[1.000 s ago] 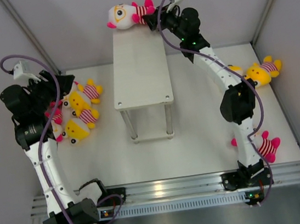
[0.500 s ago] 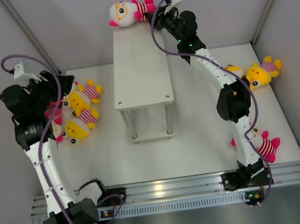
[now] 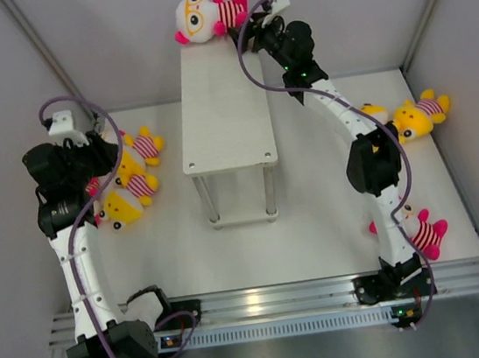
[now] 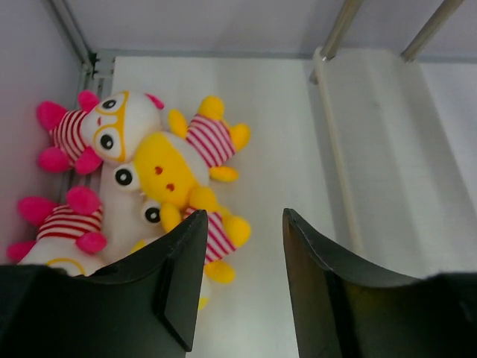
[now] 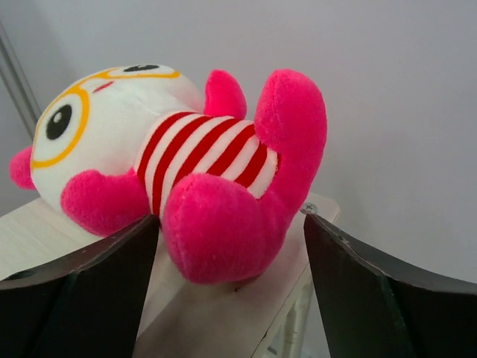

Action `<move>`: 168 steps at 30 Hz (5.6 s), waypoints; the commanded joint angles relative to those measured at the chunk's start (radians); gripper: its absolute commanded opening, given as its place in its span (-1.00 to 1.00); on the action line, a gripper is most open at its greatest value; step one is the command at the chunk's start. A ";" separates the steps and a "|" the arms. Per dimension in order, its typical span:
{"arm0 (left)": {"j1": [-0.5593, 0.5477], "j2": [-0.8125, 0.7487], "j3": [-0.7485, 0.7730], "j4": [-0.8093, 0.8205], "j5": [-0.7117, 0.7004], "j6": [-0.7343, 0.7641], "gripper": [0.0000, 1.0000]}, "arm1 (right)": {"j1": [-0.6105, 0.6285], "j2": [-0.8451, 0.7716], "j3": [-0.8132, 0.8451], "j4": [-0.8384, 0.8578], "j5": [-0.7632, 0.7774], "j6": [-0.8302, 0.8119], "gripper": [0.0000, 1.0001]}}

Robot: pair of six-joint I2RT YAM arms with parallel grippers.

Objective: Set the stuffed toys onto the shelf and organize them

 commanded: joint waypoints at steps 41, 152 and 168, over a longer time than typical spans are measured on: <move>0.209 0.651 -0.070 0.181 -0.499 0.386 0.61 | 0.010 -0.507 -0.438 0.072 -0.124 -0.174 0.99; 0.213 -0.133 0.231 -0.685 0.486 0.623 0.98 | 0.022 -0.324 -0.300 -0.116 -0.328 -0.266 -1.00; 0.215 -0.102 0.193 -0.687 0.478 0.667 0.98 | -0.026 -0.292 -0.261 -0.154 -0.293 -0.318 -1.00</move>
